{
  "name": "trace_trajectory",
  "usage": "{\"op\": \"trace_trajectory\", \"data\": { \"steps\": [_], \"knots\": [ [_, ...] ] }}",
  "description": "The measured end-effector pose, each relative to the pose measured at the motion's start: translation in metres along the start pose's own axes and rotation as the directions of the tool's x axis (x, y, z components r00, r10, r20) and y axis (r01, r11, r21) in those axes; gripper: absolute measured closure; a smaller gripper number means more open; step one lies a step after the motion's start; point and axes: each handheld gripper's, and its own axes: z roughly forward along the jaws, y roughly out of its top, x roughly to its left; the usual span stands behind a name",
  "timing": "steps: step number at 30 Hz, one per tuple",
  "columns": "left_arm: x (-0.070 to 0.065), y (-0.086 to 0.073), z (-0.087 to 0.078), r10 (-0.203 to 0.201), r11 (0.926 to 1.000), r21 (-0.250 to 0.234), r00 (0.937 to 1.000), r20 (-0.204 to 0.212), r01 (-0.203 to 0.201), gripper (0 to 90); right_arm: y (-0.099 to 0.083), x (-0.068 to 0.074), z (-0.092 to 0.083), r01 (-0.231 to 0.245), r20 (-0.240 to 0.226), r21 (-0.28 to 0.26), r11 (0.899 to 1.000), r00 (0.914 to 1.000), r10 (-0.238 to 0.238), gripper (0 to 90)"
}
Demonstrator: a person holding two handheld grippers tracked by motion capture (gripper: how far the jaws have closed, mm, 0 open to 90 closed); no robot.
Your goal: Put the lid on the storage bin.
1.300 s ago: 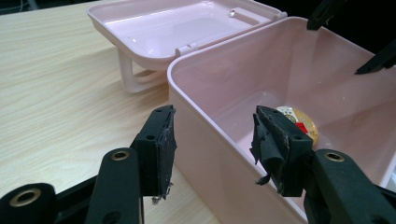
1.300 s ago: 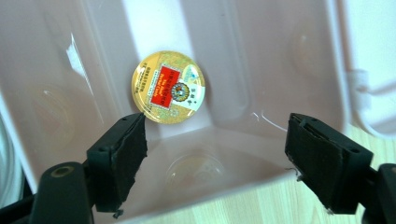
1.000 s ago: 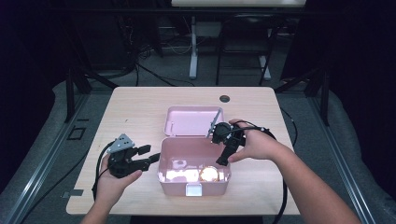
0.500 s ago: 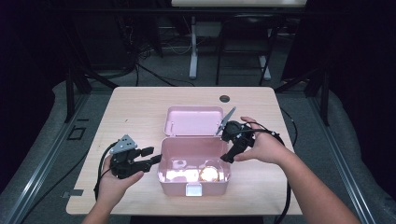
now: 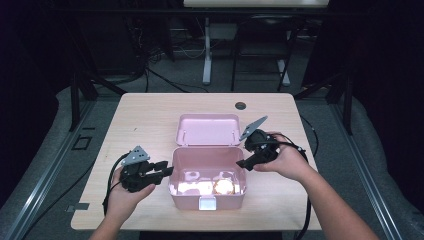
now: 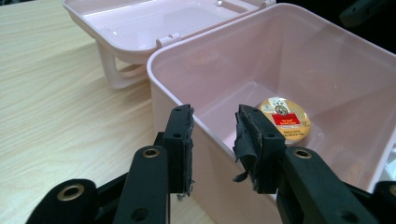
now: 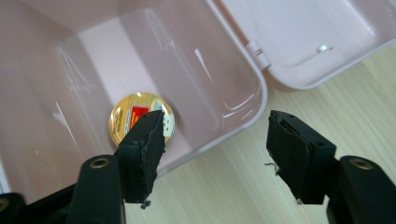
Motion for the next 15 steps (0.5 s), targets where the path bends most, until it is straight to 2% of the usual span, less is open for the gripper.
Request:
{"op": "trace_trajectory", "data": {
  "steps": [3, 5, 8, 12, 13, 15],
  "knots": [
    [-0.0001, -0.0004, 0.0005, -0.004, 1.0000, 0.002, 1.0000, 0.008, 0.004, 67.9, -0.0007, -0.0026, -0.0030, -0.029, -0.020, -0.048, 0.998, 0.9994, 0.028, 40.2],
    [-0.0001, -0.0003, 0.0005, -0.009, 0.9999, 0.006, 0.9999, 0.013, 0.009, 69.1, -0.0014, -0.0026, -0.0018, -0.030, -0.032, -0.049, 0.998, 0.9991, 0.029, 40.7],
    [-0.0001, -0.0003, 0.0006, -0.006, 1.0000, 0.008, 0.9999, 0.013, 0.006, 71.0, -0.0022, -0.0014, 0.0008, -0.035, -0.026, -0.046, 0.998, 0.9991, 0.034, 42.1],
    [-0.0001, -0.0013, 0.0013, -0.006, 1.0000, 0.006, 1.0000, 0.006, 0.006, 73.5, -0.0021, -0.0025, 0.0024, -0.044, -0.001, -0.075, 0.996, 0.9990, 0.044, 44.8],
    [-0.0007, -0.0014, 0.0013, -0.007, 1.0000, 0.005, 1.0000, 0.004, 0.007, 74.0, -0.0018, -0.0039, 0.0023, -0.049, 0.015, -0.082, 0.995, 0.9986, 0.050, 45.9],
    [-0.0010, -0.0013, 0.0015, -0.003, 1.0000, 0.007, 1.0000, 0.007, 0.003, 75.2, -0.0013, -0.0062, 0.0019, -0.079, 0.011, -0.094, 0.992, 0.9967, 0.080, 47.4]
  ]
}}
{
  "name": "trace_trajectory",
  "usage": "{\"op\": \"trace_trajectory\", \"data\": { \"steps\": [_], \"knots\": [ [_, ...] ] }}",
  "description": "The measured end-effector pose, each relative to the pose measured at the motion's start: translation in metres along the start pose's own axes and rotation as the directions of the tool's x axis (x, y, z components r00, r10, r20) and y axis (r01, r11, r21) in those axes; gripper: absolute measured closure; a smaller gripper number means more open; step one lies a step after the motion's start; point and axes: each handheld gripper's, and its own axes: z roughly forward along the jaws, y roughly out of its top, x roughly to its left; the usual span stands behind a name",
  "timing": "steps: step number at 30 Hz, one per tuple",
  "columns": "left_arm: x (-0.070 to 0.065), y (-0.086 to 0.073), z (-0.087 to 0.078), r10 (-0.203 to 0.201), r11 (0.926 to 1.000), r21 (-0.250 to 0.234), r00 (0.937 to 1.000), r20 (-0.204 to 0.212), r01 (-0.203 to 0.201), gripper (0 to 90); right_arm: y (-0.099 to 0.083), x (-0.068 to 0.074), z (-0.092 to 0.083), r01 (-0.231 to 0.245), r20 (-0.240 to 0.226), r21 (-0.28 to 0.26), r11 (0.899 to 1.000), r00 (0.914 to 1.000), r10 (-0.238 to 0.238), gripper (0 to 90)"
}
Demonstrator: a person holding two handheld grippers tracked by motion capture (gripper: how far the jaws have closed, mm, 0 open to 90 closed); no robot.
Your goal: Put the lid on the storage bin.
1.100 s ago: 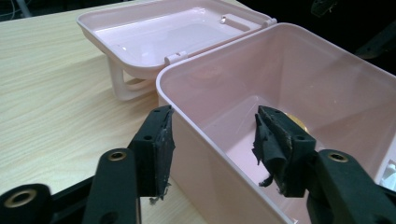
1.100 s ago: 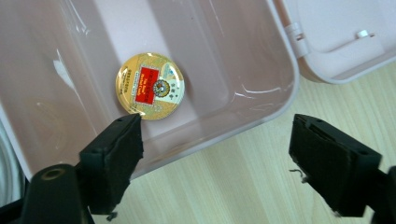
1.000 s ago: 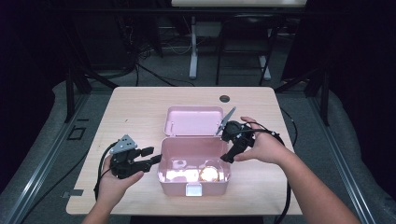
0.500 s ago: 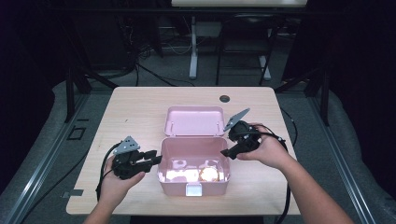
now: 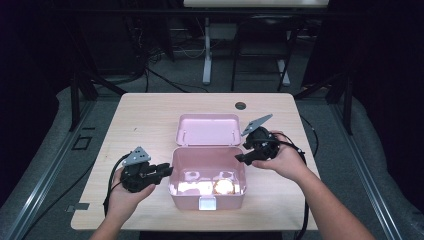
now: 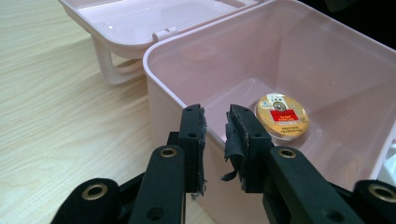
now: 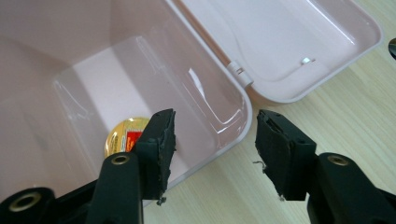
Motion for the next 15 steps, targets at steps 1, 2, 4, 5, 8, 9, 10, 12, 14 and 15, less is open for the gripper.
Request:
{"op": "trace_trajectory", "data": {
  "steps": [1, 2, 4, 5, 8, 9, 10, 12, 14, 15],
  "knots": [
    [0.000, 0.000, 0.000, 0.000, 1.0000, 0.000, 1.0000, 0.000, 0.000, 75.8, 0.000, 0.000, 0.000, 0.000, 0.000, 0.000, 1.000, 1.0000, 0.000, 47.4],
    [0.000, 0.000, 0.000, -0.001, 1.0000, 0.004, 1.0000, 0.006, 0.001, 76.5, 0.000, -0.002, 0.000, -0.016, 0.006, -0.015, 1.000, 0.9998, 0.016, 48.6],
    [-0.001, 0.000, 0.001, 0.001, 1.0000, 0.006, 1.0000, 0.009, -0.001, 77.8, 0.001, -0.003, 0.001, -0.037, 0.004, -0.019, 0.999, 0.9993, 0.037, 48.8],
    [-0.001, 0.000, 0.001, 0.004, 1.0000, 0.005, 1.0000, 0.009, -0.004, 78.1, 0.001, -0.004, 0.002, -0.036, 0.010, -0.018, 0.999, 0.9993, 0.036, 48.9],
    [-0.002, 0.000, 0.001, 0.006, 0.9999, 0.010, 1.0000, 0.007, -0.006, 78.9, 0.000, -0.006, 0.006, -0.065, 0.014, -0.026, 0.998, 0.9978, 0.065, 49.5],
    [-0.002, 0.000, 0.001, 0.006, 0.9999, 0.010, 1.0000, 0.007, -0.006, 78.9, 0.000, -0.006, 0.006, -0.065, 0.014, -0.026, 0.998, 0.9978, 0.065, 49.5],
    [-0.002, -0.001, 0.001, 0.006, 0.9999, 0.009, 1.0000, 0.007, -0.006, 78.9, 0.000, -0.007, 0.007, -0.074, 0.015, -0.028, 0.997, 0.9972, 0.074, 49.9],
    [-0.002, -0.001, 0.002, 0.005, 1.0000, 0.005, 1.0000, 0.007, -0.005, 79.2, 0.001, -0.010, 0.011, -0.095, 0.028, -0.043, 0.995, 0.9950, 0.096, 50.6],
    [-0.002, -0.001, 0.002, 0.008, 1.0000, 0.005, 0.9999, 0.007, -0.008, 79.2, 0.001, -0.011, 0.011, -0.105, 0.032, -0.047, 0.993, 0.9938, 0.106, 50.7],
    [-0.002, -0.001, 0.002, 0.008, 1.0000, 0.004, 1.0000, 0.006, -0.008, 79.2, 0.002, -0.012, 0.012, -0.113, 0.037, -0.056, 0.992, 0.9926, 0.116, 50.7]
  ]
}}
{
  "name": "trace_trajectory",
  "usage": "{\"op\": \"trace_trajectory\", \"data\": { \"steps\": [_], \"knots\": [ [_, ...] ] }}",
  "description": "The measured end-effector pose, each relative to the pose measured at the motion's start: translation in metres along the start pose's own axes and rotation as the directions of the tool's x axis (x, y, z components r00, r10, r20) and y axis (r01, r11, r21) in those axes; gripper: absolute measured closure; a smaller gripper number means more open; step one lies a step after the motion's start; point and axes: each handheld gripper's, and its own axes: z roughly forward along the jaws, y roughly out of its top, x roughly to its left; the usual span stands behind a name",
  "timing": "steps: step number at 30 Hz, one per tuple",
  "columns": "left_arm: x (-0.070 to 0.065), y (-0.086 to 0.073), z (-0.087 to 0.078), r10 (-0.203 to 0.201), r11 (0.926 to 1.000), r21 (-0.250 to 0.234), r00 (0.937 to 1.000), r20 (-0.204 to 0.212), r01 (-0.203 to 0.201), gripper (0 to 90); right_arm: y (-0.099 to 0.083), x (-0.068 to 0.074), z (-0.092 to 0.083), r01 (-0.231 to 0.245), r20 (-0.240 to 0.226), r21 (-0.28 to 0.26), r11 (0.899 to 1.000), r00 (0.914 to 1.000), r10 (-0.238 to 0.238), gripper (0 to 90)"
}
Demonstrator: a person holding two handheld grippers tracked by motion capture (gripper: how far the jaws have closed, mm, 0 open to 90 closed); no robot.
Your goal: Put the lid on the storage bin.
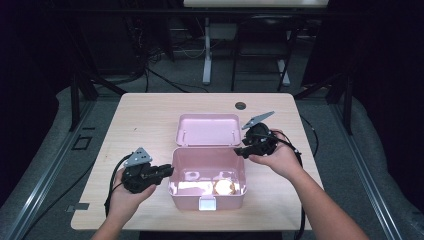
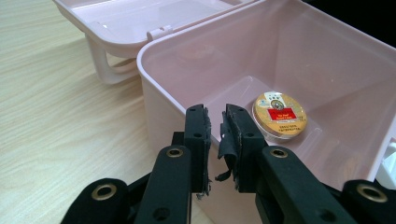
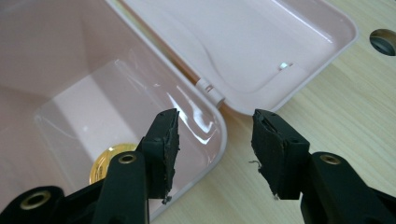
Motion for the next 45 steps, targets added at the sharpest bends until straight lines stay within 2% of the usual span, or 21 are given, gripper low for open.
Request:
{"op": "trace_trajectory", "data": {
  "steps": [5, 14, 29, 38, 45],
  "knots": [
    [-0.001, 0.000, 0.000, 0.009, 1.0000, -0.002, 0.9999, -0.005, -0.009, 79.3, 0.003, -0.007, 0.006, -0.041, 0.028, -0.023, 0.999, 0.9987, 0.042, 50.9],
    [-0.001, -0.001, 0.000, 0.010, 1.0000, 0.000, 0.9999, -0.006, -0.010, 79.4, 0.010, -0.014, 0.013, -0.088, 0.038, -0.025, 0.996, 0.9953, 0.089, 51.1],
    [-0.001, -0.001, 0.000, 0.005, 1.0000, 0.000, 1.0000, -0.007, -0.005, 79.5, 0.019, -0.022, 0.025, -0.170, 0.076, -0.070, 0.983, 0.9816, 0.175, 52.3],
    [-0.002, -0.001, 0.000, 0.006, 1.0000, -0.003, 0.9999, -0.011, -0.006, 79.6, 0.021, -0.027, 0.032, -0.195, 0.091, -0.066, 0.979, 0.9755, 0.200, 52.5],
    [-0.002, -0.001, 0.000, 0.004, 1.0000, -0.003, 0.9999, -0.011, -0.004, 79.5, 0.022, -0.034, 0.039, -0.230, 0.106, -0.067, 0.971, 0.9659, 0.236, 51.9]
  ]
}}
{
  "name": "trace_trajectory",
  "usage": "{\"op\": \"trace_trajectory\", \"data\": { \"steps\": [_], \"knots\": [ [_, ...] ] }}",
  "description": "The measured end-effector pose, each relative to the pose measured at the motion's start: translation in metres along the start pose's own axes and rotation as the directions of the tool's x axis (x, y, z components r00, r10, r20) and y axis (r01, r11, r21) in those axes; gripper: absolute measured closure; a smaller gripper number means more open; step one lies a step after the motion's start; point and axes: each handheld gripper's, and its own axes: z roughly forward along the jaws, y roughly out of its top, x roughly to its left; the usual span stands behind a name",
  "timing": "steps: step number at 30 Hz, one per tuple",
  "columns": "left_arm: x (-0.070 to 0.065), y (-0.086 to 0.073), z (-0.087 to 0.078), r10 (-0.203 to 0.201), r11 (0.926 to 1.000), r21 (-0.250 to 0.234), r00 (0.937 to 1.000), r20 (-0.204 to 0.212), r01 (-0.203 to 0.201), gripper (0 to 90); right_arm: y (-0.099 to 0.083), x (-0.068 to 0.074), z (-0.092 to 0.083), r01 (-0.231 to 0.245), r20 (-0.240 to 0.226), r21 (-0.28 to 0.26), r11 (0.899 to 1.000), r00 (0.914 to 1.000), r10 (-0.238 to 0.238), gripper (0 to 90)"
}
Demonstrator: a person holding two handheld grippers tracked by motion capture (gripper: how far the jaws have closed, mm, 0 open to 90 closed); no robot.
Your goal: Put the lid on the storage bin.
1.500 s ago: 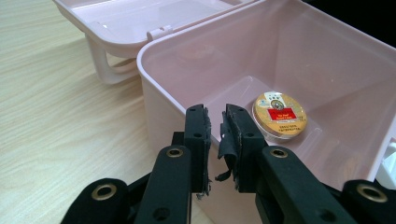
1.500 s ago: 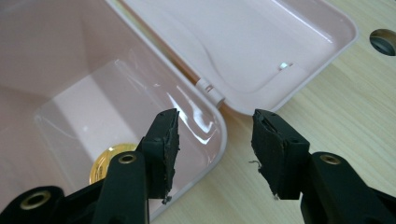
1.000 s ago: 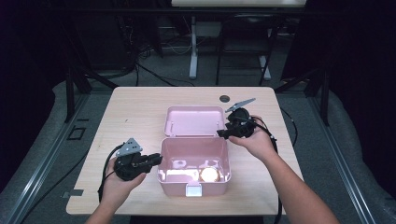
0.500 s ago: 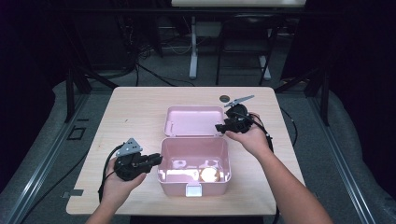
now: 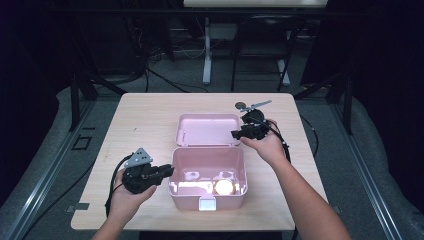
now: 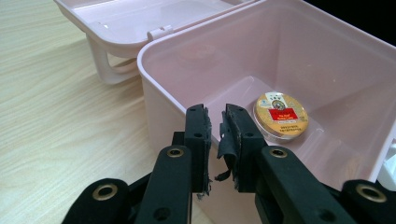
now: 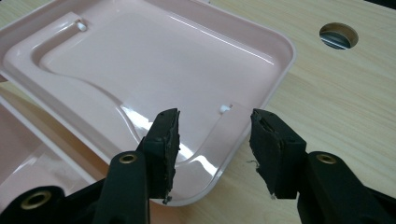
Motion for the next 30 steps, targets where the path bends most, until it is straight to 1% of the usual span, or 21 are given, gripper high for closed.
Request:
{"op": "trace_trajectory", "data": {
  "steps": [7, 8, 10, 13, 14, 17, 18, 20, 22, 30],
  "knots": [
    [0.000, 0.000, 0.000, 0.002, 1.0000, 0.002, 1.0000, 0.001, -0.002, 79.6, 0.001, -0.003, 0.006, -0.024, 0.014, -0.006, 1.000, 0.9996, 0.024, 52.2],
    [0.000, 0.000, 0.000, 0.005, 1.0000, -0.002, 1.0000, -0.001, -0.005, 79.6, 0.002, -0.005, 0.008, -0.028, 0.026, -0.003, 1.000, 0.9993, 0.028, 53.1],
    [0.000, 0.000, 0.000, 0.006, 1.0000, 0.002, 1.0000, -0.002, -0.006, 79.6, 0.002, -0.005, 0.009, -0.036, 0.026, -0.006, 0.999, 0.9990, 0.036, 53.4],
    [0.000, 0.000, 0.000, 0.006, 1.0000, 0.001, 1.0000, -0.003, -0.006, 79.6, 0.003, -0.008, 0.014, -0.047, 0.039, 0.004, 0.999, 0.9981, 0.047, 55.3],
    [0.000, 0.000, 0.000, 0.007, 1.0000, 0.002, 1.0000, -0.002, -0.007, 79.6, 0.003, -0.010, 0.017, -0.064, 0.049, 0.001, 0.998, 0.9968, 0.063, 56.7],
    [0.000, 0.000, 0.000, 0.005, 1.0000, 0.001, 1.0000, -0.002, -0.005, 79.6, 0.003, -0.013, 0.020, -0.085, 0.062, -0.002, 0.996, 0.9944, 0.085, 57.1],
    [0.000, 0.000, 0.000, 0.006, 1.0000, 0.001, 1.0000, -0.001, -0.006, 79.6, 0.004, -0.014, 0.022, -0.097, 0.063, -0.007, 0.995, 0.9933, 0.097, 57.1],
    [0.000, 0.000, 0.000, 0.006, 1.0000, 0.001, 1.0000, -0.001, -0.006, 79.6, 0.004, -0.016, 0.023, -0.101, 0.062, -0.009, 0.995, 0.9930, 0.101, 57.0],
    [0.000, 0.000, 0.000, 0.006, 1.0000, 0.001, 1.0000, 0.000, -0.006, 79.6, 0.005, -0.020, 0.027, -0.129, 0.066, -0.015, 0.992, 0.9894, 0.130, 57.1],
    [0.000, 0.000, 0.000, 0.004, 1.0000, 0.002, 1.0000, -0.001, -0.004, 79.6, 0.007, -0.025, 0.036, -0.153, 0.084, -0.008, 0.988, 0.9846, 0.153, 58.3]
  ]
}}
